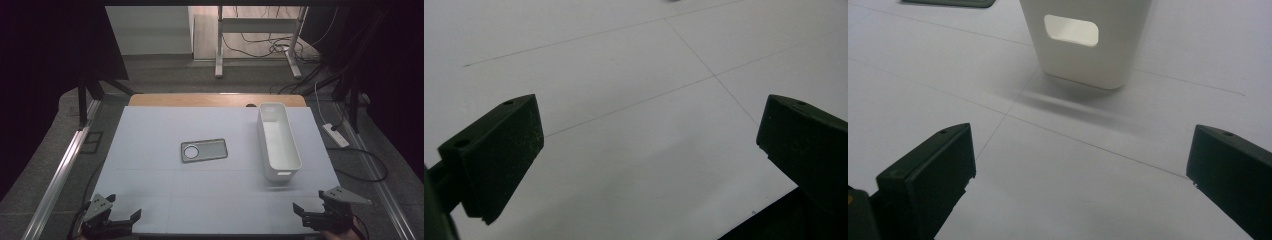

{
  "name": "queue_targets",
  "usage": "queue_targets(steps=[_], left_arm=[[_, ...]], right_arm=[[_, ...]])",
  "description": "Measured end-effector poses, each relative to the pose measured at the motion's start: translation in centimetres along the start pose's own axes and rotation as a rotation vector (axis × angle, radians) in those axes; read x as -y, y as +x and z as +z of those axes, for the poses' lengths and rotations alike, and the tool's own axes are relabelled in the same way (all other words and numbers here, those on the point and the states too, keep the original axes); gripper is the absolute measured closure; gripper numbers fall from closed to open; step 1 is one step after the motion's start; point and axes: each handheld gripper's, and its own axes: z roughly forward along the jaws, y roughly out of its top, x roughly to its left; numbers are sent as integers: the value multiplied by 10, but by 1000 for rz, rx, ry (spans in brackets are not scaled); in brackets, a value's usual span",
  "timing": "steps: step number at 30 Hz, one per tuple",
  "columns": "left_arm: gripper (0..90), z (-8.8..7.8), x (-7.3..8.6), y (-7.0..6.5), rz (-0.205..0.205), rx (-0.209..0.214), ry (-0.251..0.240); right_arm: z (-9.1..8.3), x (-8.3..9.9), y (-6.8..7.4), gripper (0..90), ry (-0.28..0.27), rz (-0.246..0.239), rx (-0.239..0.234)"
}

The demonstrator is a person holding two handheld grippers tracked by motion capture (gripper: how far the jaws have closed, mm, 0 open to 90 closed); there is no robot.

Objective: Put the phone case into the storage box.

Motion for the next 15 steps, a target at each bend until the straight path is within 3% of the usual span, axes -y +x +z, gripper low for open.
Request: queue_targets(steps=[15], left_arm=[[0,-1,1,3,-18,9,-2]], right_arm=[[1,0,3,0,3,-28,-7]])
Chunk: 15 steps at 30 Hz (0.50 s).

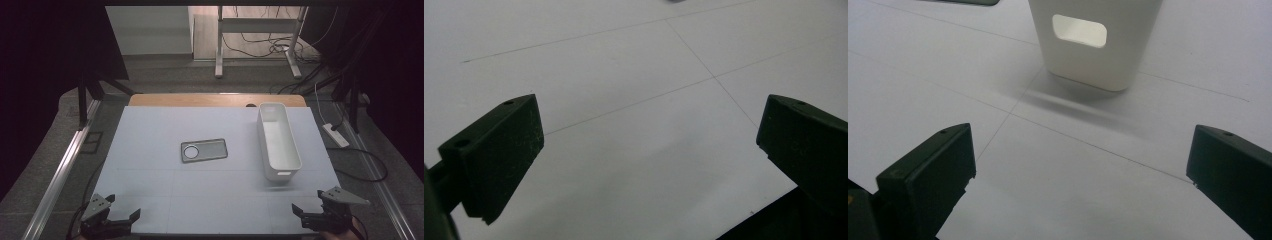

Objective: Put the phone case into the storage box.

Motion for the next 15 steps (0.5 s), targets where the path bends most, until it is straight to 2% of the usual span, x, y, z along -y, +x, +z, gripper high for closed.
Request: queue_targets(steps=[15], left_arm=[[0,0,-1,2,-15,19,-1]], right_arm=[[0,0,0,0,-3,-1,4]])
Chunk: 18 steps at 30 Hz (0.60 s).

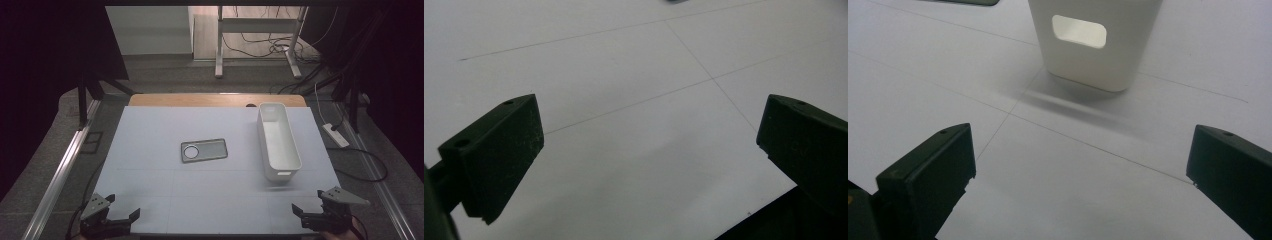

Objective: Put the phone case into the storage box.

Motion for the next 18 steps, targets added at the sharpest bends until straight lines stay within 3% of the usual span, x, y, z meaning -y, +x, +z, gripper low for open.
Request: queue_targets(steps=[7,18], left_arm=[[0,2,-4,3,4,58,-5],[0,6,-18,1,57,87,-9]], right_arm=[[0,0,0,0,-3,-2,2],[0,-1,-1,0,-3,-4,1]])
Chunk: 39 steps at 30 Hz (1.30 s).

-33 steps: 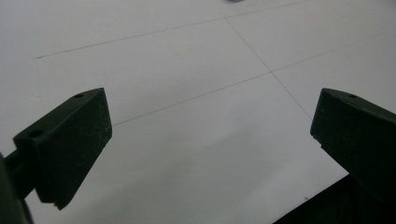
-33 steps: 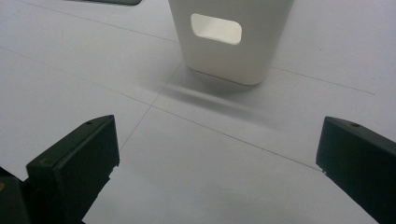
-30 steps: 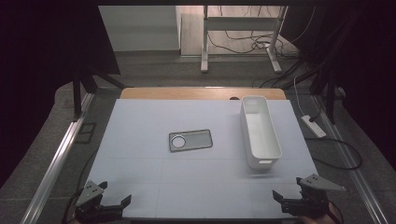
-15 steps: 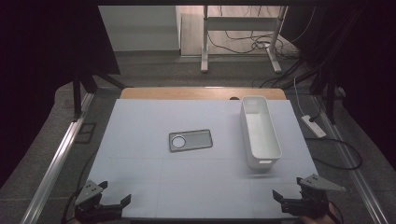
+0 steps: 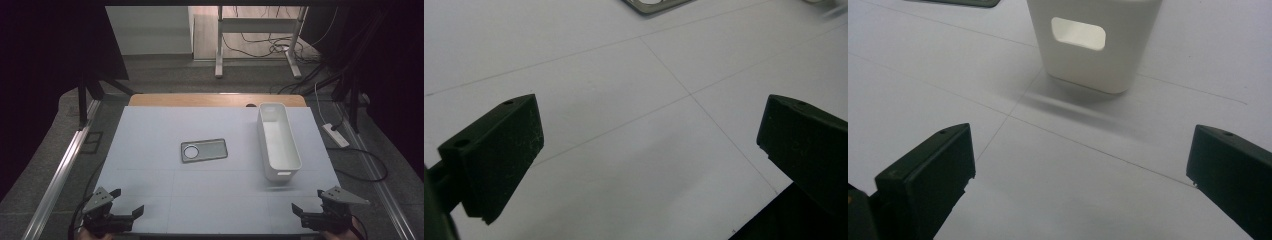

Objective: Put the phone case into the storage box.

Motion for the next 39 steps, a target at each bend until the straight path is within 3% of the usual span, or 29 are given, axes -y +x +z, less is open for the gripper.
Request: queue_targets(steps=[22,30,39], left_arm=[[0,19,-29,0,52,46,20],[0,27,-46,0,63,70,14],[0,43,-66,0,63,94,41]], right_arm=[[2,-1,0,0,0,2,-7],[2,-1,0,0,3,-1,-8],[3,-2,0,0,1,-6,-11]])
